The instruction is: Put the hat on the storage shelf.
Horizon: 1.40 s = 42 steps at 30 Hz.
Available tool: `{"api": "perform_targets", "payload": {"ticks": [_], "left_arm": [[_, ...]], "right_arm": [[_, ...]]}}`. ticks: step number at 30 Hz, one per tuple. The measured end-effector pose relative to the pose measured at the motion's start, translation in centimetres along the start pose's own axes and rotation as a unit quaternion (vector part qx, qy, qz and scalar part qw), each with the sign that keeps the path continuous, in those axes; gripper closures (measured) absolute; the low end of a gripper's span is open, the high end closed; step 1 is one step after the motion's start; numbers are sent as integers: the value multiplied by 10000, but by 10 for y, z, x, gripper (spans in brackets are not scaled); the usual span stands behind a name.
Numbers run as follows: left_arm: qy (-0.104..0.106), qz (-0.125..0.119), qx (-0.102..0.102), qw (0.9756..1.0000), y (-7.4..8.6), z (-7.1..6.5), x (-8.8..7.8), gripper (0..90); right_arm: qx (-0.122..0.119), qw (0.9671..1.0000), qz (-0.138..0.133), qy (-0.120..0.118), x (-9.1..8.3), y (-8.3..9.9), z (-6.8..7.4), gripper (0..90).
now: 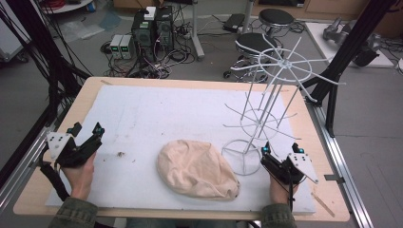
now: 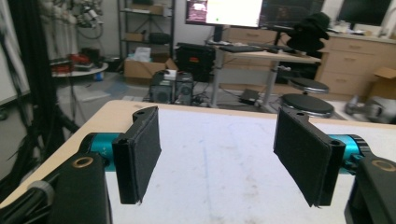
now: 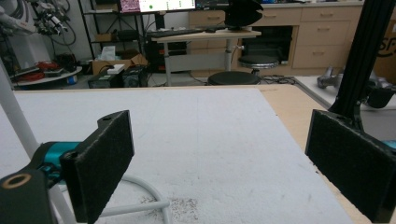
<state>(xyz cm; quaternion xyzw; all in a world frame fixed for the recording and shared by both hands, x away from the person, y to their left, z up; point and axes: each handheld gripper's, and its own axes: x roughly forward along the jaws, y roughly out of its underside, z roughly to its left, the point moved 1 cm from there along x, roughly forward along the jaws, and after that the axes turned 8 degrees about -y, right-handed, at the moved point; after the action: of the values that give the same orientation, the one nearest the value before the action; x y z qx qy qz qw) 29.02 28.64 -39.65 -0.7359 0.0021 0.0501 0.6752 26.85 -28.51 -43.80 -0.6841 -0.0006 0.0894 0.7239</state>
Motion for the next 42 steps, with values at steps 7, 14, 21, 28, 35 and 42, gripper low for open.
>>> {"api": "perform_targets", "payload": {"ticks": [7, 14, 21, 28, 35, 42], "left_arm": [[446, 225, 167, 9986, -13, -17, 14, 319], [697, 293, 132, 9970, -21, -31, 24, 320], [1273, 564, 175, 9901, -24, -48, 34, 323], [1636, 655, 265, 9840, -26, -64, 38, 325], [2021, 880, 343, 9748, -25, -78, 46, 325], [2208, 1101, 690, 9666, -16, -91, 51, 331]], "right_arm": [[80, 10000, -33, -10, 0, -1, -1, 68], [57, 10000, -33, -5, 1, -1, -2, 68], [127, 9999, -28, -27, 0, -1, -3, 68], [132, 9999, -37, -39, 0, -1, -2, 68], [145, 9997, -49, -176, -1, -2, -2, 68], [-71, 9993, -29, -362, 0, -2, 4, 68]]}}
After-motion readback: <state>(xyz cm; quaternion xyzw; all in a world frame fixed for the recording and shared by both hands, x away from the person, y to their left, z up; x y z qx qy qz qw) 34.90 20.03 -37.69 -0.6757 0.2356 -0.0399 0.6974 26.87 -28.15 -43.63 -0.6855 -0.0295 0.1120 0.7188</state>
